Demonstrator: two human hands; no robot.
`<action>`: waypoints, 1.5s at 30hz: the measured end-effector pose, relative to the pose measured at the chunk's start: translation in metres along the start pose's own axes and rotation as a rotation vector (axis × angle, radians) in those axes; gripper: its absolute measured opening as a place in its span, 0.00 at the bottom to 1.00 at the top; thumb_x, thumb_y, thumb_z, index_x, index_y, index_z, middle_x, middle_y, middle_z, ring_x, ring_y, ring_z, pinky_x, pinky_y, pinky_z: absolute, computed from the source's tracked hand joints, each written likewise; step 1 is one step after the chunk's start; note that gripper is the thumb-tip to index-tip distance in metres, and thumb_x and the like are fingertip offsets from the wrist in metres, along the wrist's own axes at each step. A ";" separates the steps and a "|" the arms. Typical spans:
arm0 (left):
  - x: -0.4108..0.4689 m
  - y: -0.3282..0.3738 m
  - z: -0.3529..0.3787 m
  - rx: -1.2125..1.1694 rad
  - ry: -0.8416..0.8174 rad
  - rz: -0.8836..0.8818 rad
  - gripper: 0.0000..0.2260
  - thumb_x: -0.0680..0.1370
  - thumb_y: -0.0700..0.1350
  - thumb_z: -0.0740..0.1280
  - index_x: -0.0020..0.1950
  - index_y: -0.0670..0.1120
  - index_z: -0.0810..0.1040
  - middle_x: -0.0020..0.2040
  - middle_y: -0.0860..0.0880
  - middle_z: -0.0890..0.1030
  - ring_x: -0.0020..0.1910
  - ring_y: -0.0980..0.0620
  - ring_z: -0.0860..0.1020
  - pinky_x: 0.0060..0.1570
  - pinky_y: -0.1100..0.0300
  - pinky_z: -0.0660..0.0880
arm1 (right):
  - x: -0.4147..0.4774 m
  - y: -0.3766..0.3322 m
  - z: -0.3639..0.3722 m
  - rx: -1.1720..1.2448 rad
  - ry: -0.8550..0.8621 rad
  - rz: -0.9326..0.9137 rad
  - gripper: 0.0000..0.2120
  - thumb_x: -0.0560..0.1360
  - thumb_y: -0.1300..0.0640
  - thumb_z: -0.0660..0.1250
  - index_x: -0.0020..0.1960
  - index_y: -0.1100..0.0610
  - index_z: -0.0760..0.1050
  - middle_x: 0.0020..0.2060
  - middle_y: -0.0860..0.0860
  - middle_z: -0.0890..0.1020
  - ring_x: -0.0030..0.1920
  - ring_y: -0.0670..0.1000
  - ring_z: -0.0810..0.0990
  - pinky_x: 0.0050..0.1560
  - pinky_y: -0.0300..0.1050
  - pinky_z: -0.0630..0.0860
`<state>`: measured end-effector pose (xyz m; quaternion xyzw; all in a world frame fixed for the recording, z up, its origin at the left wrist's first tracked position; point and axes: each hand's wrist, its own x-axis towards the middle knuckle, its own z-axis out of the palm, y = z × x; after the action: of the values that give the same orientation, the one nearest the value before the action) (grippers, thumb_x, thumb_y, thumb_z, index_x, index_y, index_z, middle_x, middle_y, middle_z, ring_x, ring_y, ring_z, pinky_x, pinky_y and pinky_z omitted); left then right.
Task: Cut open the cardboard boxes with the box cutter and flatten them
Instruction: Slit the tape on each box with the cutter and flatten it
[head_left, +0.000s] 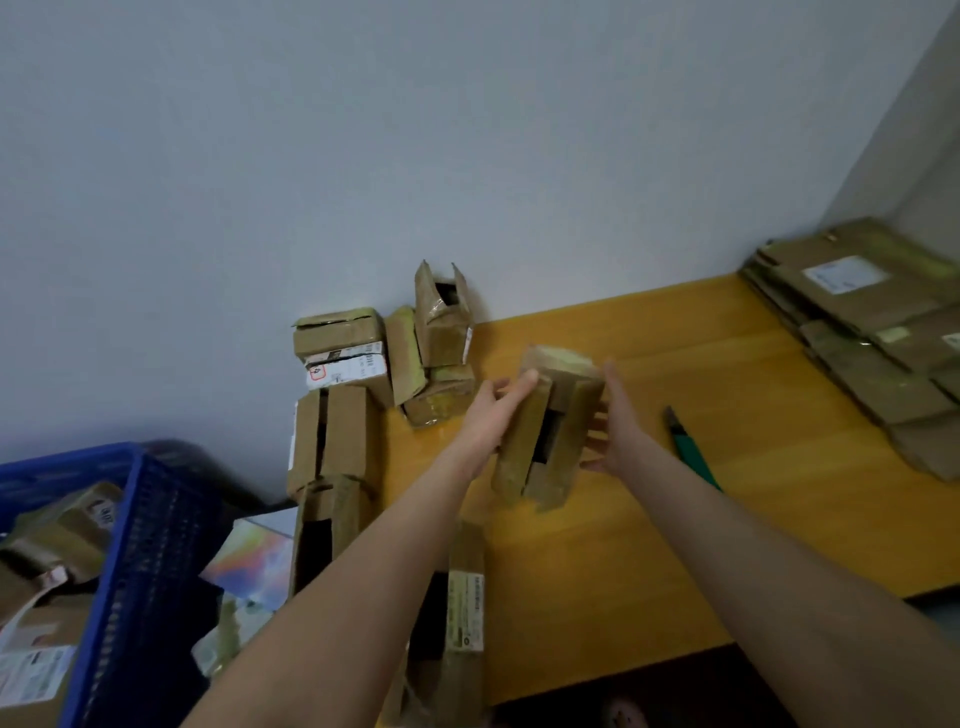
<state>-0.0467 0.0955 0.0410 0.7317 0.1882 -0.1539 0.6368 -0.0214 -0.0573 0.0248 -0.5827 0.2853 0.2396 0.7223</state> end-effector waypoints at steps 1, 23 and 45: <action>-0.001 0.005 0.006 -0.029 0.017 0.016 0.37 0.73 0.68 0.62 0.75 0.49 0.63 0.69 0.48 0.71 0.65 0.47 0.71 0.63 0.46 0.70 | -0.001 -0.005 -0.006 -0.005 -0.018 -0.008 0.27 0.74 0.33 0.59 0.61 0.53 0.70 0.54 0.53 0.74 0.58 0.58 0.72 0.57 0.60 0.69; 0.038 -0.028 0.090 0.976 0.205 0.065 0.34 0.76 0.57 0.67 0.77 0.48 0.58 0.74 0.46 0.64 0.72 0.43 0.64 0.71 0.42 0.62 | 0.039 0.047 -0.086 -0.959 -0.203 -0.457 0.22 0.77 0.67 0.59 0.66 0.50 0.72 0.56 0.52 0.73 0.58 0.55 0.75 0.60 0.49 0.73; 0.060 -0.028 0.081 1.271 -0.042 -0.012 0.50 0.68 0.52 0.76 0.79 0.52 0.45 0.77 0.48 0.55 0.77 0.44 0.54 0.74 0.39 0.50 | 0.094 0.055 -0.145 -1.244 0.177 -0.253 0.16 0.78 0.63 0.61 0.65 0.57 0.66 0.66 0.59 0.69 0.60 0.60 0.75 0.57 0.50 0.73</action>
<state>-0.0057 0.0234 -0.0234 0.9626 0.0516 -0.2535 0.0810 -0.0099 -0.1867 -0.1014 -0.9397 0.0806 0.2243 0.2453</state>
